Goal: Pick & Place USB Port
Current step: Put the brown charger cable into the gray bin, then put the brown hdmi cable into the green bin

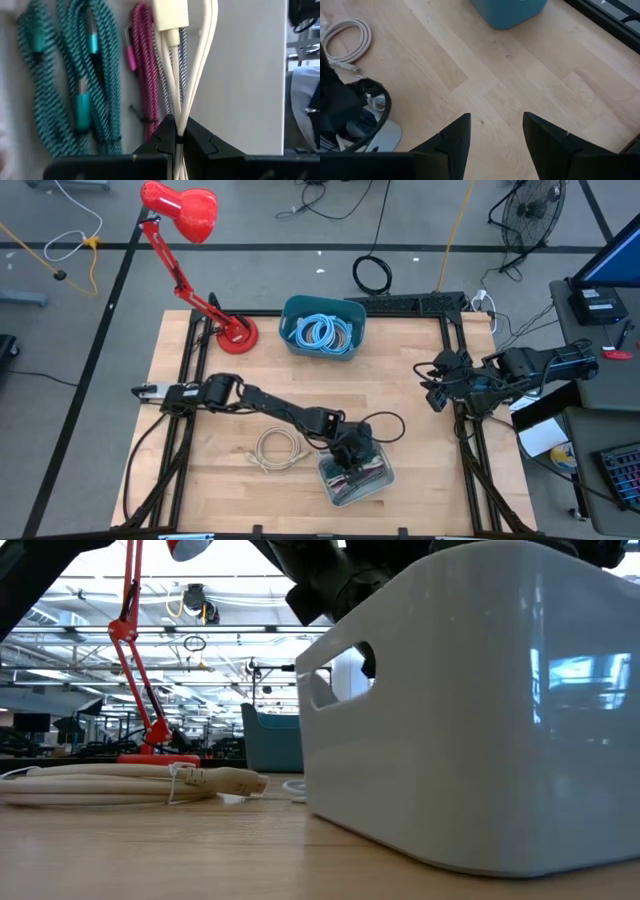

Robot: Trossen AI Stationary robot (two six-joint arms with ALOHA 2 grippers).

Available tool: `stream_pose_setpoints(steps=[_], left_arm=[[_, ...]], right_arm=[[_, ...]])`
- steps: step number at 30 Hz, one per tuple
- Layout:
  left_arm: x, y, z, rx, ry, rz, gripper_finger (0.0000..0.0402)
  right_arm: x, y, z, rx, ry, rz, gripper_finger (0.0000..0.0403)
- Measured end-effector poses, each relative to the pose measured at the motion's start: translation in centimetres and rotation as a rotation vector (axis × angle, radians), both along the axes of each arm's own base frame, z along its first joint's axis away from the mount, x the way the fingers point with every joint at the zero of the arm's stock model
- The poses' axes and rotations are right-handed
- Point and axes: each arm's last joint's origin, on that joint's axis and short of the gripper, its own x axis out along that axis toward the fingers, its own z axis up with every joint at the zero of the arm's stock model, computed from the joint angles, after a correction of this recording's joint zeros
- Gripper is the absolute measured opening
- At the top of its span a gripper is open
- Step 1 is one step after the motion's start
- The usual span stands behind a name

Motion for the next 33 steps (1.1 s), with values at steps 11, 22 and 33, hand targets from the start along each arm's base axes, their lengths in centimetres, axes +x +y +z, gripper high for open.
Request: stream_pose_setpoints(steps=[11, 22, 33], left_arm=[[0.2, 0.4, -0.1, 0.015, -0.001, 0.022, 0.0038], [0.6, 1.5, 2.2, 0.118, 0.034, 0.018, 0.011], [1.1, 3.2, 6.7, 0.194, 0.031, 0.012, 0.0113]], right_arm=[[0.0, 0.0, 0.0, -0.004, 0.002, 0.005, 0.0171], [0.1, 0.0, 0.0, -0.008, -0.004, 0.014, 0.0171], [0.1, 0.0, 0.1, -0.006, -0.01, 0.014, 0.0171]])
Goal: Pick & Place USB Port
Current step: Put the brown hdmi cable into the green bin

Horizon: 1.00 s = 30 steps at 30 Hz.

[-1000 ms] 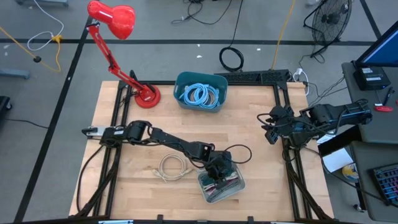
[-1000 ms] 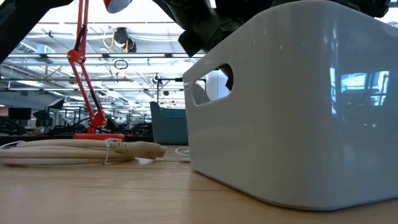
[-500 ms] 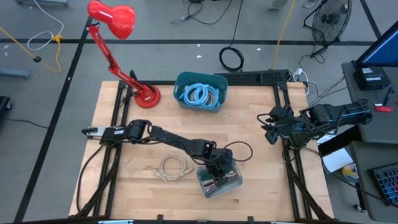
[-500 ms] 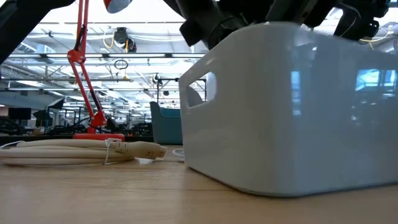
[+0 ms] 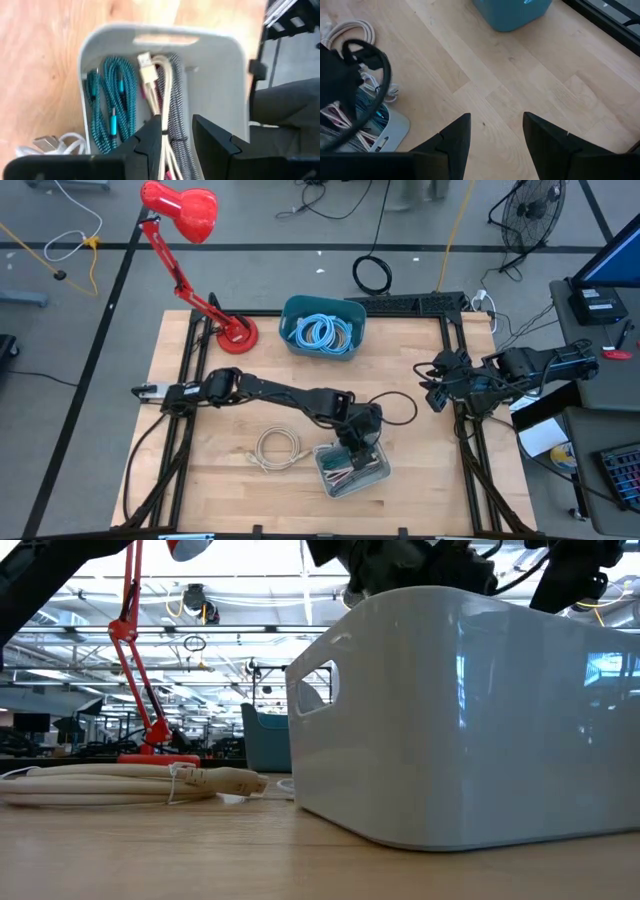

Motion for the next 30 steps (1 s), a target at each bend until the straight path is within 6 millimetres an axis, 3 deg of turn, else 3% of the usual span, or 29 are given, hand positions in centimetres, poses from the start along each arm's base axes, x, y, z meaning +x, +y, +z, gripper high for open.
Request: stream_pose_setpoints(steps=[7, 12, 21, 30], left_arm=[[0.5, 0.8, 4.6, 0.033, -0.1, 0.009, 0.0113], [-0.3, 1.4, 9.9, 0.075, -0.247, 0.045, 0.0113], [-4.8, 1.0, 18.0, 0.158, -0.416, 0.107, 0.0113], [-9.6, -3.3, 22.4, 0.244, -0.5, 0.182, 0.0113]], right_arm=[[0.0, 0.0, 0.0, 0.0, 0.0, 0.0, 0.0171], [0.0, 0.0, 0.0, -0.002, 0.0, -0.001, 0.0171], [0.2, 0.0, 0.2, -0.027, -0.031, -0.011, 0.0171], [1.8, -0.5, 1.0, -0.075, -0.139, -0.013, 0.0171]])
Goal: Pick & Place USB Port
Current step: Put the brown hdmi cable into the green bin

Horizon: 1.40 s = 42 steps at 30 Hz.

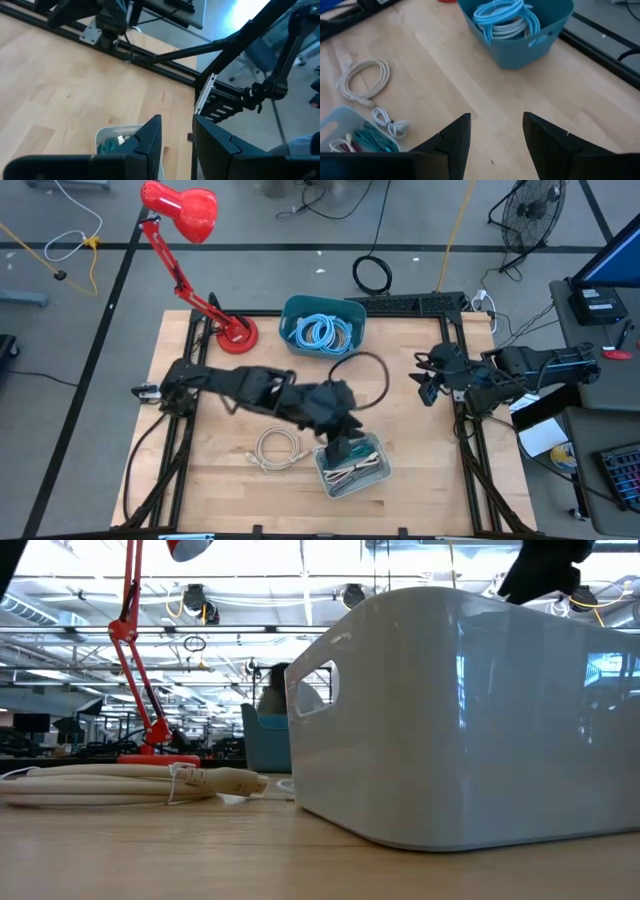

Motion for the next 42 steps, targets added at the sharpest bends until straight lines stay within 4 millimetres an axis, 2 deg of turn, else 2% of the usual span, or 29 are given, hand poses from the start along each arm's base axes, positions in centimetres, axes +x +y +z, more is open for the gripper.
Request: stream_pose_setpoints(steps=[3, 12, 17, 20, 26, 32, 38, 42], left_arm=[[-1.3, -1.7, 0.1, 0.015, 0.031, 0.045, 0.0113], [-5.4, -6.8, -2.0, 0.067, 0.221, 0.245, 0.0113], [-8.6, -8.1, -3.1, 0.151, 0.364, 0.356, 0.0113], [-9.3, -8.7, -4.6, 0.19, 0.468, 0.359, 0.0113], [-9.3, -9.6, -9.7, 0.318, 0.697, 0.224, 0.0113], [-9.6, -8.5, -16.3, 0.415, 0.918, 0.256, 0.0113], [-8.3, -6.8, -22.0, 0.271, 0.999, 0.209, 0.0113], [-7.2, -6.1, -24.3, 0.164, 0.954, 0.165, 0.0114]], right_arm=[[0.7, -0.2, 0.1, 0.005, -0.019, 0.005, 0.0171], [2.6, -0.8, -0.4, -0.003, 0.031, 0.057, 0.0171], [3.5, -1.4, -0.6, 0.027, 0.037, 0.08, 0.0171], [3.8, -1.7, -0.6, 0.038, 0.022, 0.088, 0.0171], [3.7, -2.1, -0.6, 0.022, 0.029, 0.076, 0.0171], [3.6, -2.3, -0.5, 0.04, 0.029, 0.087, 0.0171], [3.2, -2.3, -0.3, 0.06, 0.014, 0.09, 0.0171], [2.9, -2.3, -0.2, 0.07, -0.004, 0.08, 0.0171]])
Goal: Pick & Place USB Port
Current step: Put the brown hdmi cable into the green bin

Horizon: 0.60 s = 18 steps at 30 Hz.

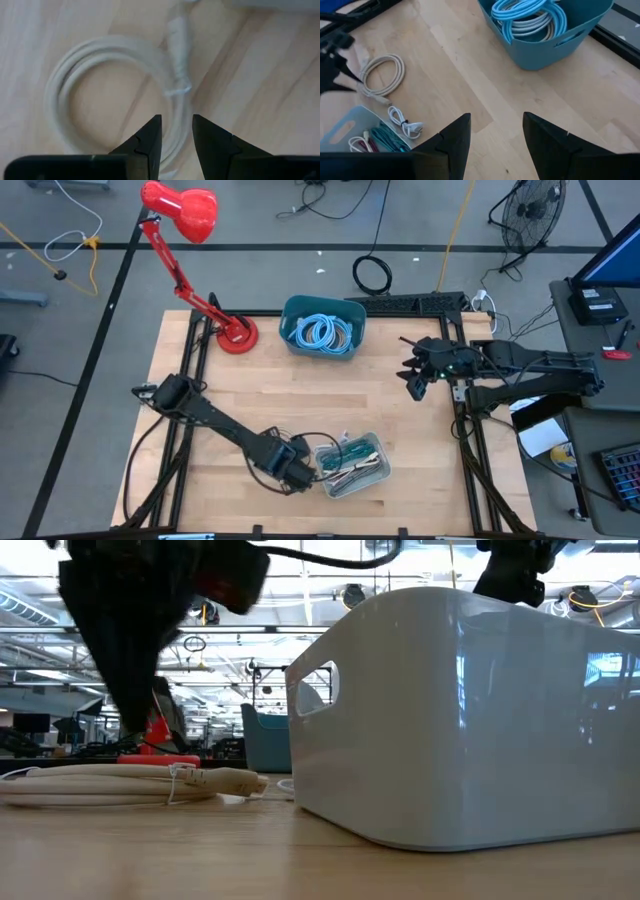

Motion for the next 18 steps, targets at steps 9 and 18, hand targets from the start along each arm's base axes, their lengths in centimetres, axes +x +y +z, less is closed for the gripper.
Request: stream_pose_setpoints(steps=[9, 18], left_arm=[[-0.03, 0.39, -0.27, -0.001, 0.02, -0.017, 0.0136], [-0.27, -0.05, -0.36, -0.014, 0.034, -0.052, 0.0264]], right_arm=[[-0.47, 0.02, 0.22, 0.022, -0.021, -0.022, 0.0171], [-0.47, 0.02, 0.25, 0.039, -0.031, -0.037, 0.0171]])
